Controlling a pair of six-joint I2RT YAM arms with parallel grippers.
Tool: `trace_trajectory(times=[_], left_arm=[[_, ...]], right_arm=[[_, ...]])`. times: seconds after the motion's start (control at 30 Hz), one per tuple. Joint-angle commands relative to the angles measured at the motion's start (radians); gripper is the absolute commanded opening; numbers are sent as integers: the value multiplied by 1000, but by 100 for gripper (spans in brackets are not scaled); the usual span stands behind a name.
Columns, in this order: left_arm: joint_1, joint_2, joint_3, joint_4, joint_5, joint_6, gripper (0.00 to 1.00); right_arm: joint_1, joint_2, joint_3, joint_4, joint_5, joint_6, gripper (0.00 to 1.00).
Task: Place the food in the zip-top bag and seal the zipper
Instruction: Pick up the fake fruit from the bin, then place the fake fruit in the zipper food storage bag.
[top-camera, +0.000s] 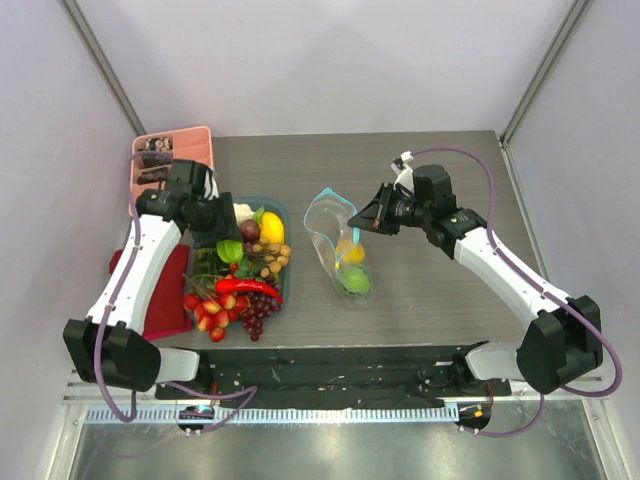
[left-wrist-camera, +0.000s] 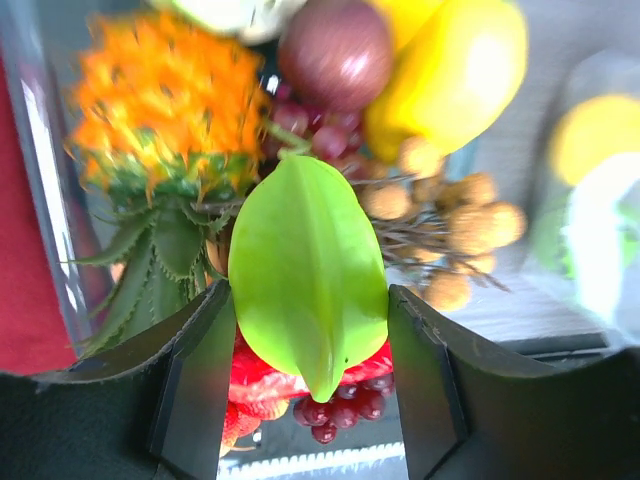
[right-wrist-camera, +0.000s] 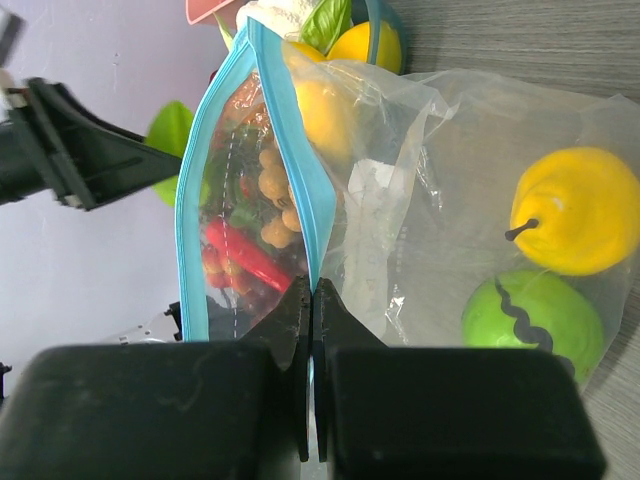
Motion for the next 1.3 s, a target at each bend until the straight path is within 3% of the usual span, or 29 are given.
trace_trajectory(times=[0.0, 0.2, 0.33, 0.47, 0.7, 0.83, 0.93, 1.0, 1.07, 1.2, 1.27], left_arm=[[-3, -93, 125, 39, -24, 38, 39], [-132, -78, 283, 136, -57, 85, 39], [-391, -13, 384, 205, -151, 131, 41], [-520, 100, 493, 237, -174, 144, 43], [-687, 225, 492, 276, -205, 161, 48], [-689, 251, 440, 245, -234, 159, 51], [-689, 242, 397, 233, -239, 150, 71], [-689, 232, 392, 210, -208, 144, 90], [-688, 222, 401, 187, -219, 167, 100], [-590, 125, 385, 170, -135, 202, 100], [-448, 93, 371, 159, 57, 223, 100]], right_arm=[[2, -17, 1, 47, -7, -13, 1], [8, -8, 32, 61, -46, -13, 1], [13, -4, 52, 53, -63, -36, 1], [16, -2, 66, 29, -63, -53, 1], [15, -14, 67, 9, -55, -67, 1], [15, -28, 67, -14, -46, -81, 1], [16, -34, 63, -19, -50, -82, 1], [15, -31, 63, -19, -50, -81, 1], [15, -34, 60, -17, -46, -84, 1], [13, -42, 51, -22, -35, -92, 1], [13, -42, 46, -22, -27, -93, 1]])
